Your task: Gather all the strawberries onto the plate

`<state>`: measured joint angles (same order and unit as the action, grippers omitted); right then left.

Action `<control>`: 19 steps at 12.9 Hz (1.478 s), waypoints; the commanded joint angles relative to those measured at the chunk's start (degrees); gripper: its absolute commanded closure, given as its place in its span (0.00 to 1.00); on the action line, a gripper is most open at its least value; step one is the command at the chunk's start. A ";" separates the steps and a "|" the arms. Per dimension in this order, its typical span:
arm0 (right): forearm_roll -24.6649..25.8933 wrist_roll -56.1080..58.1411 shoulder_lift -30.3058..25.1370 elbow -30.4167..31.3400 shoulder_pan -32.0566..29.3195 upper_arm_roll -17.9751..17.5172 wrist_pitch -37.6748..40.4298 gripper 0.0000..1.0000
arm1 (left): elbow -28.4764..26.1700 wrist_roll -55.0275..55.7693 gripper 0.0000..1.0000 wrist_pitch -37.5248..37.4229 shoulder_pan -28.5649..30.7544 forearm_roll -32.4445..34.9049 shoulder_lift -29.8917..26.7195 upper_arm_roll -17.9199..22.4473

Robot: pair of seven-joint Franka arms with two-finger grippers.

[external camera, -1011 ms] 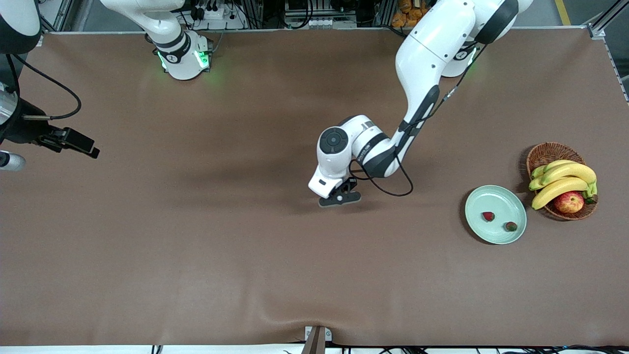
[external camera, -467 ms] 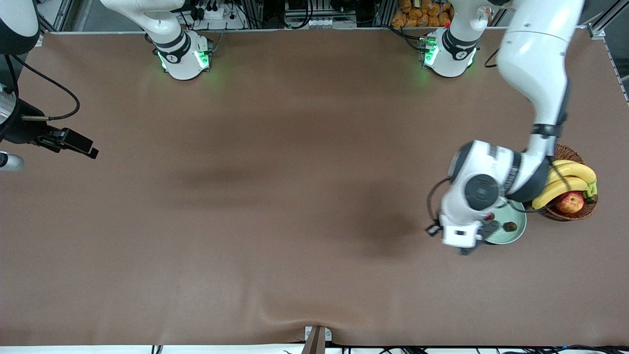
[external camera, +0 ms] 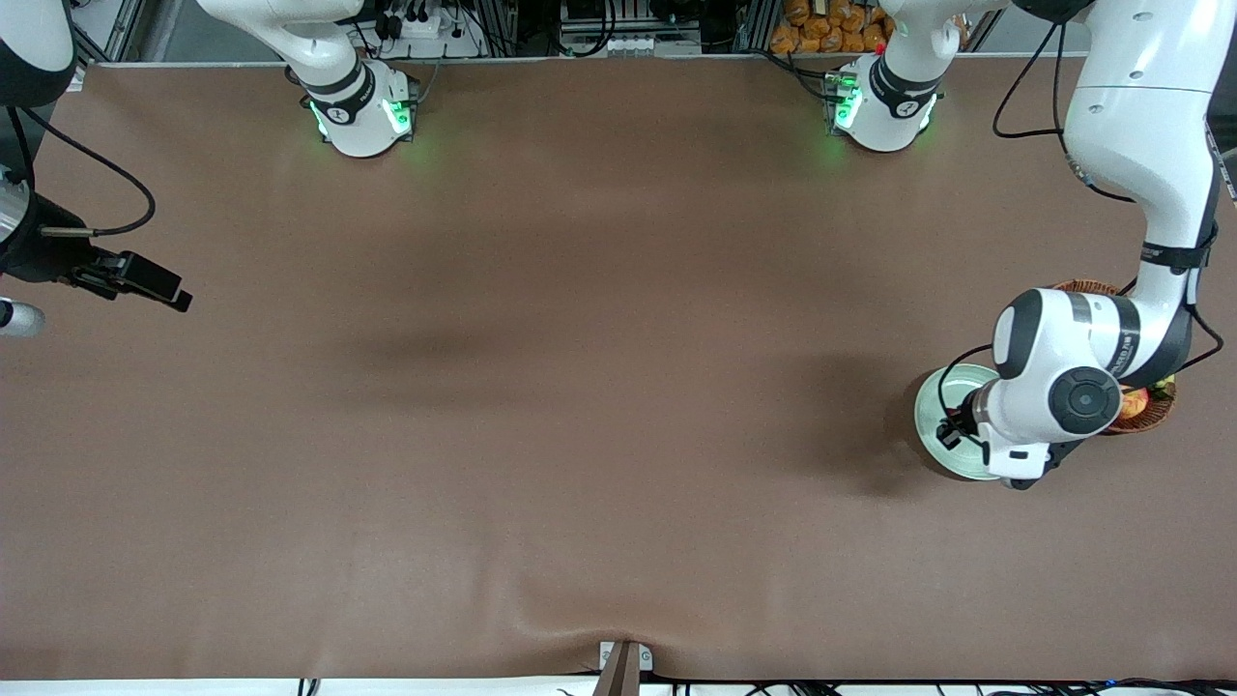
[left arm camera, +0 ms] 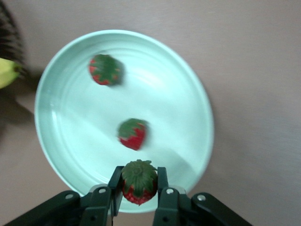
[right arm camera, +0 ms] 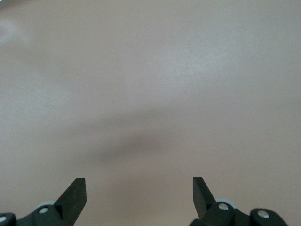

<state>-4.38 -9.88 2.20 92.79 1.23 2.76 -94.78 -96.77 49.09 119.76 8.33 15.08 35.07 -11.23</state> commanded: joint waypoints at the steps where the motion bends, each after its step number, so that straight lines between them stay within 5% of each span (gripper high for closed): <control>1: 0.96 -0.31 0.88 -1.30 0.26 0.32 1.09 0.00 | -2.90 -2.15 0.01 0.12 1.25 -0.23 -1.67 -0.72; 4: 0.96 -0.31 0.61 -1.38 0.00 0.32 1.44 0.00 | -2.63 -5.74 0.00 -0.31 1.25 -0.23 -6.04 -0.72; 8: 0.96 -0.31 0.52 -1.56 0.09 0.32 1.62 0.00 | -2.54 -17.94 0.00 -7.59 1.25 -1.11 -19.21 -2.13; 12: 0.96 0.21 0.79 -1.47 -0.09 0.32 1.62 0.00 | -2.02 -33.76 0.00 -16.03 1.25 -10.14 -31.27 -3.10; 19: 1.13 0.39 0.52 -1.91 -1.23 0.40 3.64 0.00 | 3.16 -43.26 0.00 -30.89 -12.62 -11.39 -38.66 4.18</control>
<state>-4.34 -9.87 2.37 92.18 0.80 3.24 -92.57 -95.14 10.25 92.17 -2.12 4.62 -2.33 -9.76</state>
